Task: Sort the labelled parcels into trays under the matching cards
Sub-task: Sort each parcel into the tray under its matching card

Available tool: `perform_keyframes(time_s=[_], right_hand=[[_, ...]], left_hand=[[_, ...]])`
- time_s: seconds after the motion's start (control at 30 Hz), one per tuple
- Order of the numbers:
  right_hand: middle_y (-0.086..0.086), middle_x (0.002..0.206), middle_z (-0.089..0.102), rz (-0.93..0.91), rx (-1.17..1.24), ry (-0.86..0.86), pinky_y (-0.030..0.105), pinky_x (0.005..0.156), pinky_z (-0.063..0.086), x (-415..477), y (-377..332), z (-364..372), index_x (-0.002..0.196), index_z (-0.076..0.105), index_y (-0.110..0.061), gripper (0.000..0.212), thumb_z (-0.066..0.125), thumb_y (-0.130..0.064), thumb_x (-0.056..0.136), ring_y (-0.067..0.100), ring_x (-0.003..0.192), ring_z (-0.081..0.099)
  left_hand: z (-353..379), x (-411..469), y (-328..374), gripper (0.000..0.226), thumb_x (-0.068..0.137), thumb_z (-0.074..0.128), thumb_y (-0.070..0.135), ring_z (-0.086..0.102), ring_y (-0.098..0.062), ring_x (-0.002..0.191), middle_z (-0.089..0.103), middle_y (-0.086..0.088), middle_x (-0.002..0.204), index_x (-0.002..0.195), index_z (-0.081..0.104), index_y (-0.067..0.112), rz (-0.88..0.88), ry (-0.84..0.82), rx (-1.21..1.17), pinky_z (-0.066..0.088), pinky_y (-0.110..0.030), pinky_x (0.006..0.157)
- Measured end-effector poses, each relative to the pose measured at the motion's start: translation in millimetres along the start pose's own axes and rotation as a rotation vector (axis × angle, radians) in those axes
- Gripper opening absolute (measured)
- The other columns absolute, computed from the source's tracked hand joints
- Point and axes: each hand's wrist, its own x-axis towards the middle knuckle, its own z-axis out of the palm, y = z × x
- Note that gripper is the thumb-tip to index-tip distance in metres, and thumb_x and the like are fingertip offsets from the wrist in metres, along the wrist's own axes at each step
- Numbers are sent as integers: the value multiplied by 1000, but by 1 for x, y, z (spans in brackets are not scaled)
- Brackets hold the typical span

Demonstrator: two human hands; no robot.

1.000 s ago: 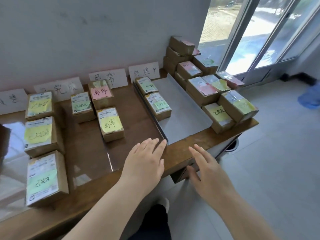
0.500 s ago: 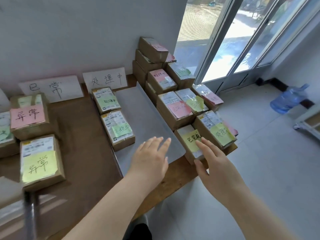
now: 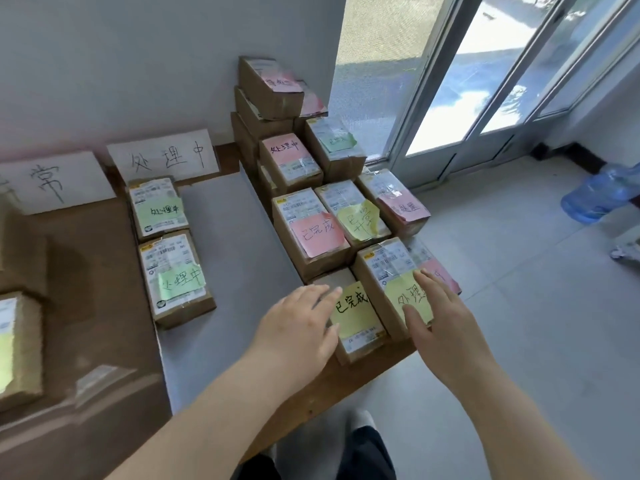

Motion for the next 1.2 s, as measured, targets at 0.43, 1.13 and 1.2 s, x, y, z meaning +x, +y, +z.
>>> perform_keyframes(time_s=[0.43,1.13,1.2], right_hand=[[-9,136,44,-150,169,-302,20,93,36,77,83,-26,142,37,-27,47,49,-30,96,11,122,42],[-19,119,60,-370,516,-334,27,88,54,75,99,-70,138,45,-32,46,52,-21,94,3,110,56],[-21,119,59,-383,530,-309,25,87,53,75,96,-74,139,45,-31,47,51,-19,94,0,110,56]], left_hand=[[48,43,82,51,101,32,36,22,-7,139,28,7,153,149,24,22,-480,-5,-283,18,-21,112],[27,56,184,57,96,48,39,22,11,113,29,23,132,147,21,37,-741,313,-730,23,-3,89],[22,56,184,52,95,51,38,34,19,105,35,37,120,136,24,52,-712,349,-815,26,-1,88]])
